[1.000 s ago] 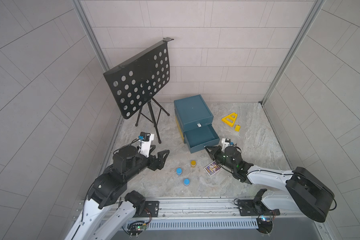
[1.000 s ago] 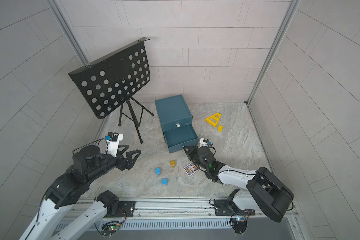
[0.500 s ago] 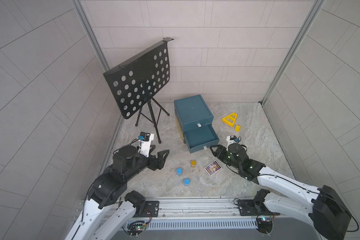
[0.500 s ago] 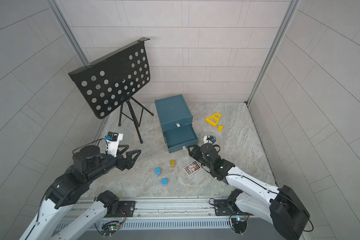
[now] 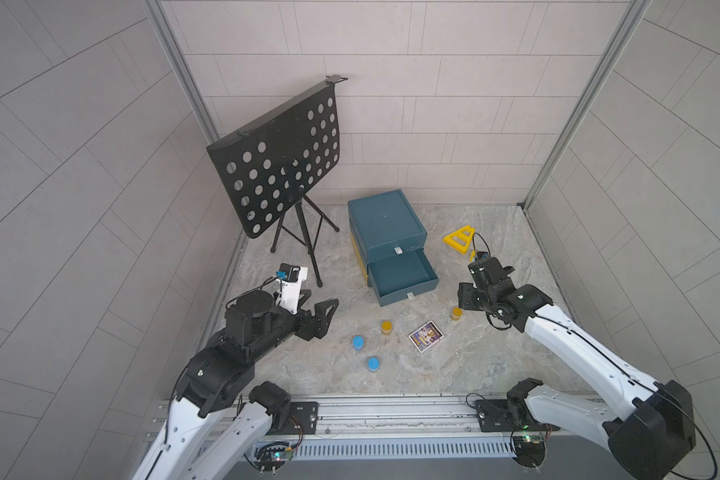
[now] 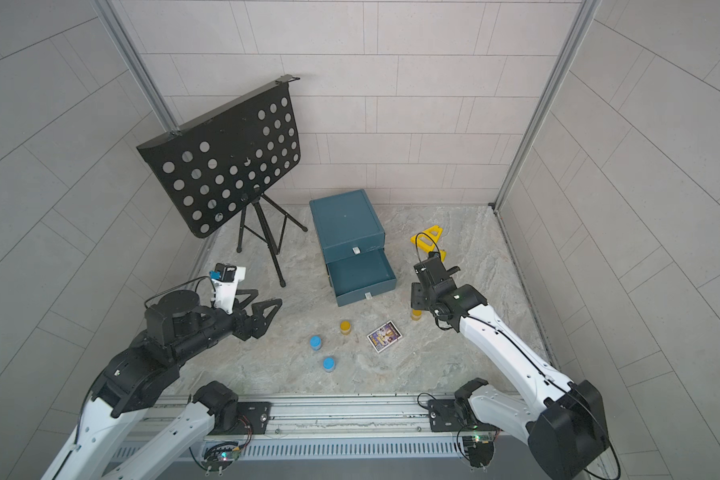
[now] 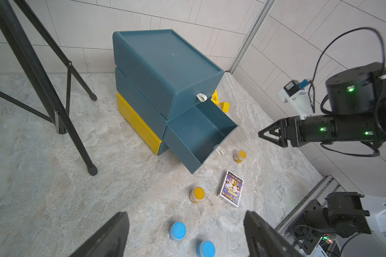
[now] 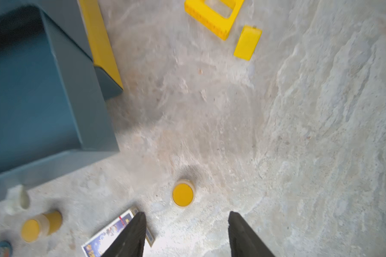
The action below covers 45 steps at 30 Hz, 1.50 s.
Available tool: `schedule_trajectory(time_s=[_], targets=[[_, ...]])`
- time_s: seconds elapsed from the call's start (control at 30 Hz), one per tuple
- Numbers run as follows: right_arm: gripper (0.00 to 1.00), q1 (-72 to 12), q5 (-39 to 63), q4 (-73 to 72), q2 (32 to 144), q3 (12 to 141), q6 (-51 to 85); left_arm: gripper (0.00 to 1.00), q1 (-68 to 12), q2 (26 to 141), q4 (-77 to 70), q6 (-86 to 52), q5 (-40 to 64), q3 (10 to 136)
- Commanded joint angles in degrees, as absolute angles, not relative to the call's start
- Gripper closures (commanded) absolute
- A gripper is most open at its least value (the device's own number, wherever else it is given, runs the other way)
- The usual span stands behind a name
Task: Put the paint cans in the drawer according to color
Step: Pick up the paint can at the center of the board.
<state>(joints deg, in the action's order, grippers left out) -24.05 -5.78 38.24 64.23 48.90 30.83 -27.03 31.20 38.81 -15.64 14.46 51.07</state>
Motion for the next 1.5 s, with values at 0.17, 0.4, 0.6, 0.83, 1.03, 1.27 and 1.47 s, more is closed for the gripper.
schedule_trajectory(time_s=[0.17,0.4,0.6,0.83,1.03,1.27,1.47], targets=[[0.37,-24.06,-3.32,35.84,73.39,46.94,29.62,0.12,-26.28,31.03,36.99,-16.16,15.13,50.64],[0.38,-24.37,-4.56,29.99,81.6,47.01,30.99,0.12,-26.02,31.46,36.9,-15.93,15.54,50.55],[0.44,-24.08,-4.35,26.6,86.65,47.07,32.06,0.12,-26.04,31.77,36.87,-15.91,15.64,50.54],[0.48,-24.14,-5.37,26.11,87.84,45.69,32.78,0.12,-25.97,31.55,36.83,-15.97,15.54,50.53],[0.63,-24.06,-6.82,25.61,86.59,44.65,33.07,0.12,-25.84,31.47,36.74,-16.03,15.68,50.52],[0.75,-24.1,-9.74,27.68,82.42,45.22,32.12,0.12,-25.85,31.46,36.69,-16.06,15.85,50.45],[0.76,-27.42,-12.04,39.31,74.64,56.61,28.93,0.12,-25.75,31.64,36.65,-16.1,15.94,50.45]])
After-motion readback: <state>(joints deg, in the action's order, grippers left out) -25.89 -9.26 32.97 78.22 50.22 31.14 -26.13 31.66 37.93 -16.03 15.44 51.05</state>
